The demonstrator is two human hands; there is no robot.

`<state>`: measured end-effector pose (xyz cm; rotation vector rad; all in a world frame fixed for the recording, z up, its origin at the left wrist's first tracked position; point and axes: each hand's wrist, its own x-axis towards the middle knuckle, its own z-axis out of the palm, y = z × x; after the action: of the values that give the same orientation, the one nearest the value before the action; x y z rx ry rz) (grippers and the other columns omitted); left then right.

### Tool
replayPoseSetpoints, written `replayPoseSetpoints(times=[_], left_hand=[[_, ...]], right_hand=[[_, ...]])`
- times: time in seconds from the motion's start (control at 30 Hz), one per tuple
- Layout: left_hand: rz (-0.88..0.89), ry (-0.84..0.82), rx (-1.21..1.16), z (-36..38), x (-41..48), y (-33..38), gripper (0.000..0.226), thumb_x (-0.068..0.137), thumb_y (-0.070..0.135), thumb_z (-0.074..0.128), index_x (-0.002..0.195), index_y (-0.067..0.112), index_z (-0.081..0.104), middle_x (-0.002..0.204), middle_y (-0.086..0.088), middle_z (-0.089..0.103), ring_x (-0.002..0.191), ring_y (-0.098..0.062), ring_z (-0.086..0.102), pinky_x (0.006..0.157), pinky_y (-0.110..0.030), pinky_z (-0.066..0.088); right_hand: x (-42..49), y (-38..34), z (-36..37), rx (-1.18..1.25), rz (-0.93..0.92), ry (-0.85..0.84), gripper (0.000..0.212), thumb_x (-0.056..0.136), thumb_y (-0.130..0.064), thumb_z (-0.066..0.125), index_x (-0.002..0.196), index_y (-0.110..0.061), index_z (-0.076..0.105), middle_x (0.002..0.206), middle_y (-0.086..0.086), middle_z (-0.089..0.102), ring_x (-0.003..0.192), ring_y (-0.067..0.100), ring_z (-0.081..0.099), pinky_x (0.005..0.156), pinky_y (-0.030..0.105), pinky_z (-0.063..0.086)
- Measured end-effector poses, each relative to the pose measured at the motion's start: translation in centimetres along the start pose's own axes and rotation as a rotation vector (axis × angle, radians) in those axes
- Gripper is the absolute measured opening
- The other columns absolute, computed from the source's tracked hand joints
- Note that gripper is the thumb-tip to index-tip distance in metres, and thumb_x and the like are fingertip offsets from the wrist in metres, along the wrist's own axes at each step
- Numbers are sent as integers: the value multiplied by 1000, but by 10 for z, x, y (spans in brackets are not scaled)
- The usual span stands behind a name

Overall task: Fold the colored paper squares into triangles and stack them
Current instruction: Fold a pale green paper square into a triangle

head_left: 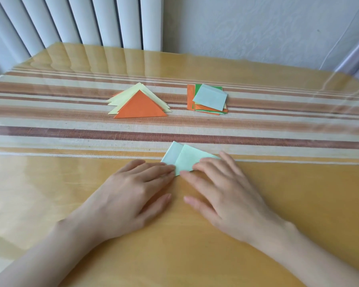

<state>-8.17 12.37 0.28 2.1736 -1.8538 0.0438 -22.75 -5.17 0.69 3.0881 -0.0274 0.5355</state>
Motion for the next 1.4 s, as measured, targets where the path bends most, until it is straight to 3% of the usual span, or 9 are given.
replayPoseSetpoints(times=[0.1,0.3,0.5,0.83,0.93,1.03,1.13,1.27,1.4], left_hand=[[15,50,45,2,2,2,43,97,36,39,116,12,68,125,0,64,113,-17,61,97,-30,38],[0,56,88,5,2,4,44,97,37,37,120,14,66,121,1,64,105,-19,63,89,-33,46],[-2,49,66,5,4,5,43,97,37,36,125,20,62,118,1,61,100,-20,61,83,-36,52],[-26,20,58,4,4,6,41,96,37,36,125,22,61,119,3,59,102,-17,58,84,-34,50],[-33,26,69,4,4,7,40,95,36,37,123,22,62,118,3,59,99,-18,59,82,-34,51],[-40,48,96,2,7,9,38,92,35,39,118,22,64,114,3,61,95,-19,59,81,-33,50],[-91,55,144,1,16,19,35,92,40,39,110,22,63,110,2,61,94,-22,61,83,-35,45],[-153,-1,195,12,32,37,59,95,58,30,130,21,59,120,-6,62,110,-25,58,95,-41,45],[-183,-28,219,11,29,38,58,95,57,30,125,21,64,122,-8,63,114,-28,57,97,-45,44]], right_hand=[[-4,0,2,47,45,-141,53,98,-53,26,128,-24,60,114,3,57,110,22,55,112,45,18],[-7,7,0,30,81,-170,55,97,-56,27,130,-26,58,115,1,57,109,22,55,112,48,15],[-9,16,-2,-7,132,-122,55,97,-55,25,123,-26,64,110,1,59,105,22,57,111,51,16],[-22,43,-7,-130,246,-65,55,97,-52,28,116,-23,70,112,4,64,117,29,53,111,52,14],[-20,43,-10,-158,216,-11,53,97,-49,33,113,-16,71,116,8,63,121,31,52,112,53,17],[-13,37,-6,-36,75,-77,57,98,-51,30,127,-13,61,134,4,56,133,23,41,115,43,16],[-10,36,3,88,41,-171,63,99,-55,20,135,-16,54,141,-1,50,136,14,34,115,36,9],[-9,37,6,116,53,-154,55,97,-49,27,132,-17,57,140,-4,51,133,15,39,114,35,8],[-10,36,6,117,57,-143,56,96,-49,28,135,-19,55,140,-5,51,133,15,40,115,38,8]])
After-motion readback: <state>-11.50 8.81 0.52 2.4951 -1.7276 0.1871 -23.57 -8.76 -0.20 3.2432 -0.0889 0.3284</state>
